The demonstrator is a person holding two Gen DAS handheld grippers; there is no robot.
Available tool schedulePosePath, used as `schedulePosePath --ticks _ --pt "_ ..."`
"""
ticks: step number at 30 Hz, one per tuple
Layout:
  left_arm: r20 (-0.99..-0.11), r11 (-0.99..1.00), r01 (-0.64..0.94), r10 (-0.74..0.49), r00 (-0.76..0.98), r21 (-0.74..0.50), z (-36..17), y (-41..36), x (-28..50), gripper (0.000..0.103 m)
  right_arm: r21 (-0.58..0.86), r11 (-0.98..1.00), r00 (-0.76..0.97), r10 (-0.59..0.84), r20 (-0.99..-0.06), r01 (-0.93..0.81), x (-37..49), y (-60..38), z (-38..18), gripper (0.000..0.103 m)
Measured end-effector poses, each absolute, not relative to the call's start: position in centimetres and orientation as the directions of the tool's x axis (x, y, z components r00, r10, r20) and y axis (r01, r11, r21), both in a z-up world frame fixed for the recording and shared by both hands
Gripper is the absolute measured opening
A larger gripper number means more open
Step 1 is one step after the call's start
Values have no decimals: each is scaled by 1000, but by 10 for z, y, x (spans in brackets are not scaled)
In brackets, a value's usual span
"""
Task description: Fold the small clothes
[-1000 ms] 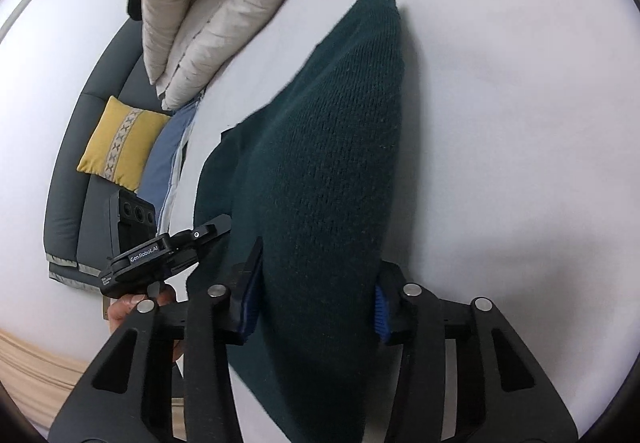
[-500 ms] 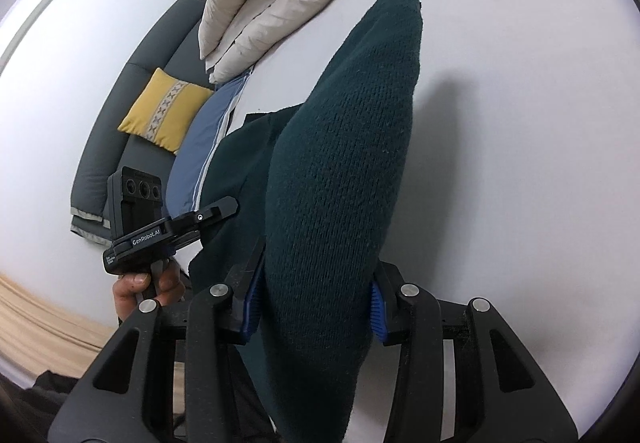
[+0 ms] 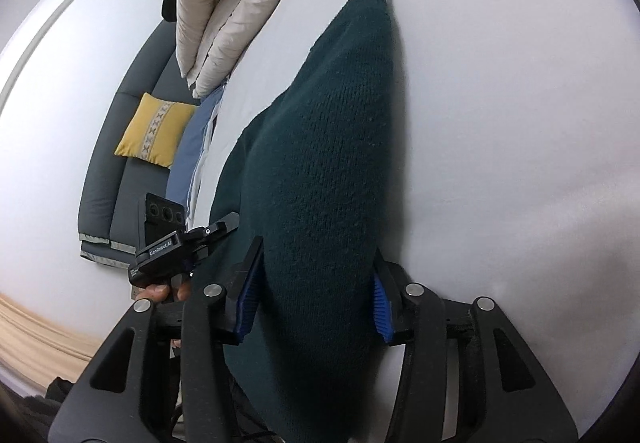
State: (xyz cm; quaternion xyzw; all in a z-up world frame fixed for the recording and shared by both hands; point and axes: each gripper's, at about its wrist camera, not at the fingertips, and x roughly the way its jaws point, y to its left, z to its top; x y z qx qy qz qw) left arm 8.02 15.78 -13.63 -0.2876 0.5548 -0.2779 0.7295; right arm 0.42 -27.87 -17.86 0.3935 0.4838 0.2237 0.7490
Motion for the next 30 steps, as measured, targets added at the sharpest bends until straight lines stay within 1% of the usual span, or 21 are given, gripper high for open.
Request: schedulePosePath --ticks 4,6,7,9,12,13,15,16,18,19,20,21,24,26,27,29,30 --pt "-666 709 71 -688 286 -702 -129 179 70 36 807 585 455 700 -551 77 -1 -289 -170 46" --pt "-676 738 85 -653 341 -670 -111 176 56 36 803 588 484 677 -554 97 -5 -300 -164 46" --pt "-684 767 97 -616 391 -635 -88 164 43 36 804 586 500 671 -548 95 -10 -307 -159 46" --pt "-645 762 174 -627 438 -624 -60 160 28 36 813 578 538 665 -518 69 -25 -316 -139 46" --pt "-615 738 274 -669 416 -617 -42 137 16 37 845 533 540 723 -431 -38 -39 -304 -114 46" --pt "-610 717 315 -696 380 -622 -43 122 10 37 852 520 523 744 -415 -64 -42 -298 -111 46" --pt "-636 714 351 -700 325 -606 -52 93 7 37 863 495 457 794 -401 -102 -43 -277 -112 46" --pt "-662 726 358 -685 304 -588 -63 85 3 37 861 498 433 802 -411 -105 -44 -268 -117 46" --pt "-691 731 338 -677 253 -593 -88 74 0 36 857 510 387 807 -447 -75 -45 -252 -135 46" --pt "-685 724 316 -687 244 -613 -101 78 1 31 862 504 367 813 -451 -56 -44 -249 -144 45" --pt "-666 706 303 -706 241 -640 -107 80 1 29 867 497 357 816 -454 -34 -47 -249 -155 45" --pt "-645 688 291 -725 242 -665 -110 82 1 24 868 496 362 812 -458 -15 -50 -253 -163 44" --pt "-604 648 282 -762 233 -708 -117 97 -3 23 896 443 380 831 -406 -11 -58 -263 -176 44" --pt "-604 648 287 -762 234 -706 -115 89 2 23 893 450 393 823 -410 -11 -67 -272 -174 45" --pt "-603 650 283 -760 243 -705 -112 92 2 23 886 464 403 812 -422 -8 -69 -279 -172 45" --pt "-600 669 283 -742 298 -687 -97 103 -1 31 871 492 434 781 -449 15 -77 -293 -167 52" --pt "-601 683 289 -729 327 -671 -88 103 -5 45 861 508 454 761 -464 28 -79 -300 -165 55"
